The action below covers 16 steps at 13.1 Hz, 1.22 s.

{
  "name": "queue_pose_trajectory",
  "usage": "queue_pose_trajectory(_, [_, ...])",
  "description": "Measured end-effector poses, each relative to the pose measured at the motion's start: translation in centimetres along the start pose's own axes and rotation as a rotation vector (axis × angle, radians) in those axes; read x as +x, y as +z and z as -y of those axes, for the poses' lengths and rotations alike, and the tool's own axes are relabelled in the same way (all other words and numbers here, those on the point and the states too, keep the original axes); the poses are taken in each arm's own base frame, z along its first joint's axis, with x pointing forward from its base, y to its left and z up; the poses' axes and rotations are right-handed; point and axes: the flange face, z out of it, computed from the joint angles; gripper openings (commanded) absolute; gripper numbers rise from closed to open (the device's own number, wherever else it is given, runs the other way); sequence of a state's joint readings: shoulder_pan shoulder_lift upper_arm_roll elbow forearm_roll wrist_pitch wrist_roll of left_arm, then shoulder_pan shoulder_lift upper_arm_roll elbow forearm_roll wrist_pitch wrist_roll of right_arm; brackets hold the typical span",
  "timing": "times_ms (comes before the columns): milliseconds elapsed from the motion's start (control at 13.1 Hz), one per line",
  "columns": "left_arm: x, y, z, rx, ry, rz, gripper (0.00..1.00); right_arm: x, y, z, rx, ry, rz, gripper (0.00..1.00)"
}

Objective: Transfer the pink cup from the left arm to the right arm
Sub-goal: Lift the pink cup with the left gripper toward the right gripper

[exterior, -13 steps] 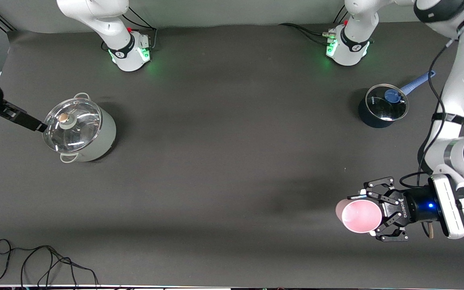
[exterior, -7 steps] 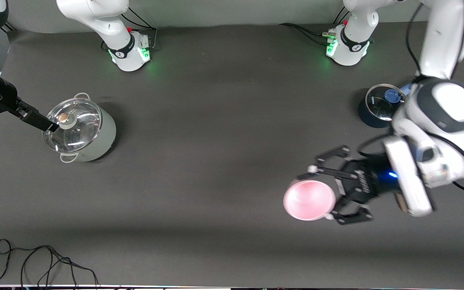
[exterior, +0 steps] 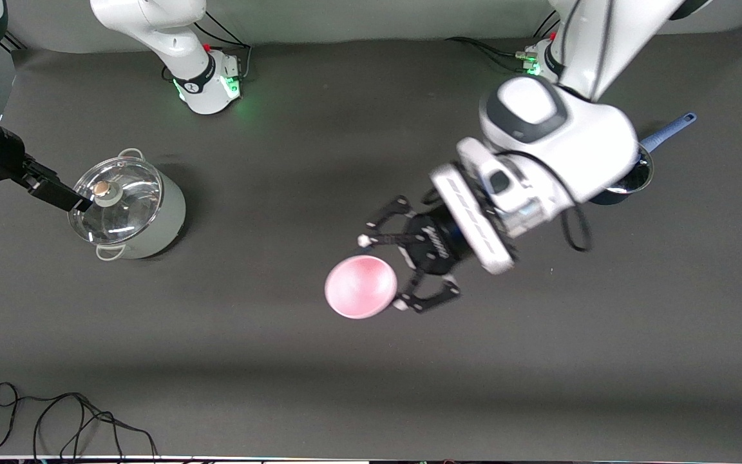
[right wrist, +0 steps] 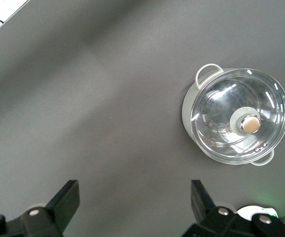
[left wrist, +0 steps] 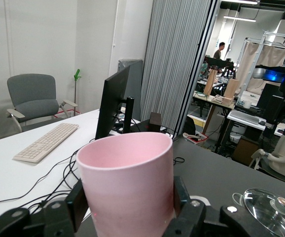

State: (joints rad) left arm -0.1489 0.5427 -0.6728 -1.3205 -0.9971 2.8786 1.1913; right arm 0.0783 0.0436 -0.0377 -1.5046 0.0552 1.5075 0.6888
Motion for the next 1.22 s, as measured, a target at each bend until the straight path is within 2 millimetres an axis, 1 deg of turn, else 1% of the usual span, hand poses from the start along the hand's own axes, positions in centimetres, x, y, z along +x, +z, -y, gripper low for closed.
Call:
queue_pose_trajectory(152, [-0.9,1.7,-3.7,0.025,0.009,-0.005,0.0,0.1,0.2,0.1,-0.002,0.001,0.003,1.0])
queue_pose_trajectory(228, [-1.2,2.3,-4.9,0.021,0.015,-0.004,0.0,0.2,0.4,0.1,-0.004,0.001,0.005,1.0])
queue_pose_trajectory(533, [-2.0,3.7,-7.9,0.005,0.047,0.011,0.0,0.5,1.0,0.3,-0.011,0.002,0.014,1.0])
queue_pose_trajectory(685, [-3.0,4.8,-9.6,0.02,0.06,0.009,0.0,0.5,1.2,0.4,-0.013,0.002,0.016,1.0])
queue_pose_trajectory(838, [-4.5,6.0,-11.9,0.047,0.065,0.004,0.0,0.7,1.5,0.5,-0.017,0.002,0.02,1.0])
queue_pose_trajectory(990, [-6.5,7.4,-14.2,0.07,0.068,0.008,0.0,0.9,2.0,0.7,-0.022,0.003,0.026,1.0])
queue_pose_trajectory(1142, [-8.0,8.4,-15.9,0.073,0.082,0.021,0.0,1.1,2.4,0.8,-0.027,0.003,0.032,1.0])
queue_pose_trajectory(1219, [-8.5,8.8,-16.5,0.071,0.093,0.029,0.0,1.1,2.5,0.8,-0.027,0.003,0.032,1.0])
